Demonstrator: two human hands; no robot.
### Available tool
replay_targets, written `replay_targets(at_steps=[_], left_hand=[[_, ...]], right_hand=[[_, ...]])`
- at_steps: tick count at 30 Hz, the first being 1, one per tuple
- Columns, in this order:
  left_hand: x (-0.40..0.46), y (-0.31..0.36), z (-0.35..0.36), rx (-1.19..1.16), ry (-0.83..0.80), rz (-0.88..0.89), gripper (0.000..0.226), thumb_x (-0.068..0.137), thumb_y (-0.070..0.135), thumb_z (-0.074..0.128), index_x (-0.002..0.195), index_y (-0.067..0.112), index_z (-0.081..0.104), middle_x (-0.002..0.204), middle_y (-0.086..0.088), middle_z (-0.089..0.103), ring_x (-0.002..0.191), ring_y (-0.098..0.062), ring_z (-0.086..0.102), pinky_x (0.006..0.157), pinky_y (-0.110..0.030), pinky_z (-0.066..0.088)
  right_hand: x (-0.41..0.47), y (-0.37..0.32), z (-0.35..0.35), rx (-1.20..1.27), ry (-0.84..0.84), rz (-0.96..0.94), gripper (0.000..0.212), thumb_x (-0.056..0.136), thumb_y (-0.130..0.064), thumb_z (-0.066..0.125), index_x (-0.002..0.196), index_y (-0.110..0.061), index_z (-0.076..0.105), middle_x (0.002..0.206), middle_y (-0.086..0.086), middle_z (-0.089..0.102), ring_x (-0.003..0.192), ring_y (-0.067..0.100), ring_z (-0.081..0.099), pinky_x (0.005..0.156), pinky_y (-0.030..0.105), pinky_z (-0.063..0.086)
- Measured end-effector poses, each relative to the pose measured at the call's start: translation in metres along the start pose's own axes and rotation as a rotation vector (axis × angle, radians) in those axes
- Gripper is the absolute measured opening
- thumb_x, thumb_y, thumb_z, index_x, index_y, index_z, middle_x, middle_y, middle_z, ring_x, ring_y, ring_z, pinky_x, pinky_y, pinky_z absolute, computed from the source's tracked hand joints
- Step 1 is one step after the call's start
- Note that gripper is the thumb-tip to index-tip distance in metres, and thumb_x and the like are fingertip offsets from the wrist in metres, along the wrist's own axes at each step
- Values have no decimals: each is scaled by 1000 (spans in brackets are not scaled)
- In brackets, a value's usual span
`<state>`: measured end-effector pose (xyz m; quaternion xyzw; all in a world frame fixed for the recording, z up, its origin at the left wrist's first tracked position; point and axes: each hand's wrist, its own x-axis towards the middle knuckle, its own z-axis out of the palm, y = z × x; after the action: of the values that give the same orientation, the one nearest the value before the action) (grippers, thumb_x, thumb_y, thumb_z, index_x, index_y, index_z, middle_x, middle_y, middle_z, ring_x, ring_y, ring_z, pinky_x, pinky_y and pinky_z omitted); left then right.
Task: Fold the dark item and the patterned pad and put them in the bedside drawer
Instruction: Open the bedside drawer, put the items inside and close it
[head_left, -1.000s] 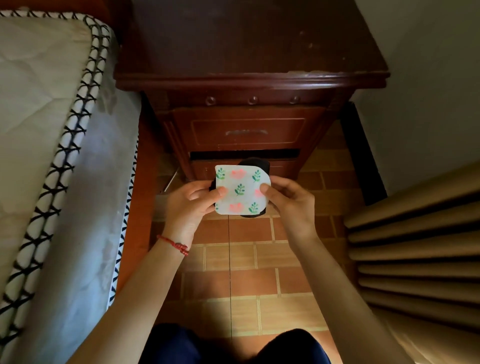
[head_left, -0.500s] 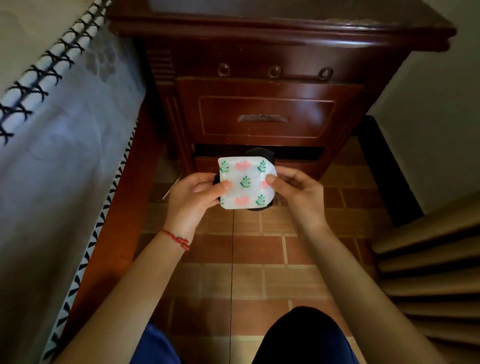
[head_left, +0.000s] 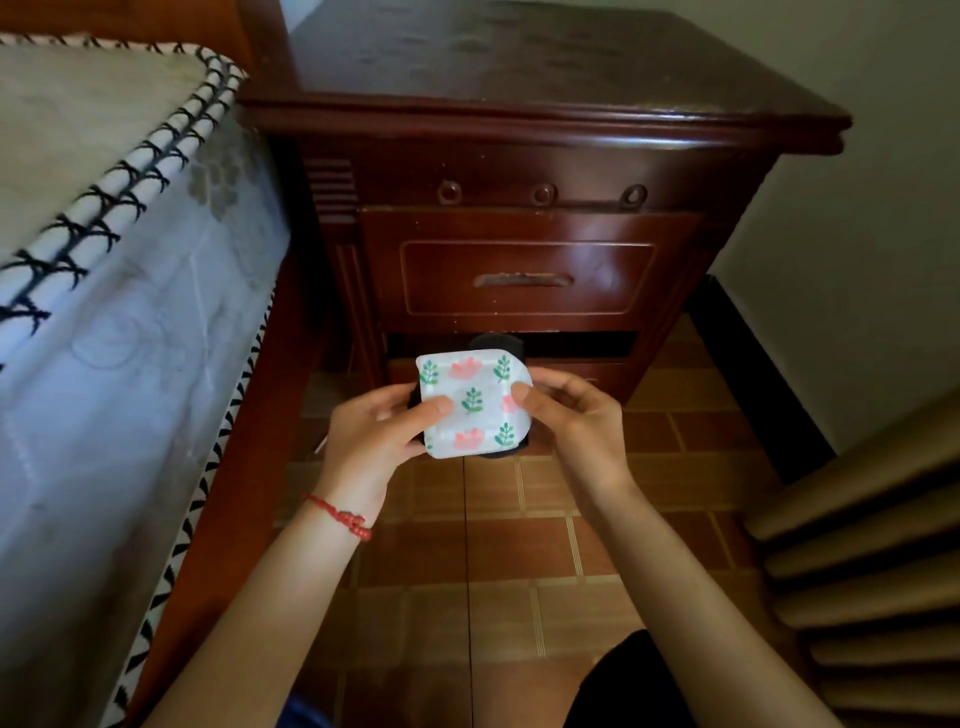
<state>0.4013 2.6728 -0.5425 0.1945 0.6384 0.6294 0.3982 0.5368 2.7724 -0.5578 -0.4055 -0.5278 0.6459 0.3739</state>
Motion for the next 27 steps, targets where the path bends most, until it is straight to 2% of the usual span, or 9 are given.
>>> replay_targets(at_steps=[3,5,8,13,16,20,24,27], left_hand=[[6,5,-2,-13,8,1,28,77,7,69,105,8,66,104,-9,70,97,-20,67,79,-40,58],[8,11,-2,-26,15,16,24,77,6,69,101,10,67,102,-9,70,96,-20,67,80,-40,57],[13,20,0,-61,23,57,19,77,4,68,92,14,67,97,-7,70,90,-17,69,70,-31,59],[25,31,2,-108,77,87,16,77,4,68,89,15,67,95,-7,70,91,-19,69,70,-30,59],[31,37,3,-138,104,90,15,77,2,67,87,14,67,90,-5,70,89,-18,68,64,-25,59],[36,45,5,-174,133,92,24,79,1,65,103,4,65,90,-7,68,86,-16,67,62,-23,58],[38,50,6,-171,107,121,26,79,0,65,105,2,65,89,-5,69,85,-16,68,62,-22,58],[40,52,4,-204,111,126,26,79,0,65,105,4,64,90,-4,68,84,-13,67,59,-20,57]], right_hand=[[5,-2,2,12,9,23,14,76,-6,71,90,-10,70,90,8,72,96,32,68,83,54,54],[11,-5,4,21,7,25,13,76,-8,71,88,-12,70,88,7,72,94,30,68,83,49,55],[23,-14,4,82,11,25,12,80,-9,67,92,-8,68,82,4,72,77,17,71,72,31,59],[56,-26,8,229,81,94,7,86,-14,64,90,-9,64,91,12,70,83,22,69,80,29,57],[76,-32,13,312,139,167,27,84,-22,67,101,-2,60,101,16,68,83,22,68,76,28,56],[95,-38,22,367,190,201,54,80,-31,71,119,2,54,111,18,65,90,24,67,78,30,55],[107,-43,31,376,219,214,70,74,-38,75,125,4,49,115,21,63,95,25,65,90,36,54],[111,-47,34,392,227,231,72,73,-40,75,124,3,48,118,24,60,99,29,64,91,38,53]])
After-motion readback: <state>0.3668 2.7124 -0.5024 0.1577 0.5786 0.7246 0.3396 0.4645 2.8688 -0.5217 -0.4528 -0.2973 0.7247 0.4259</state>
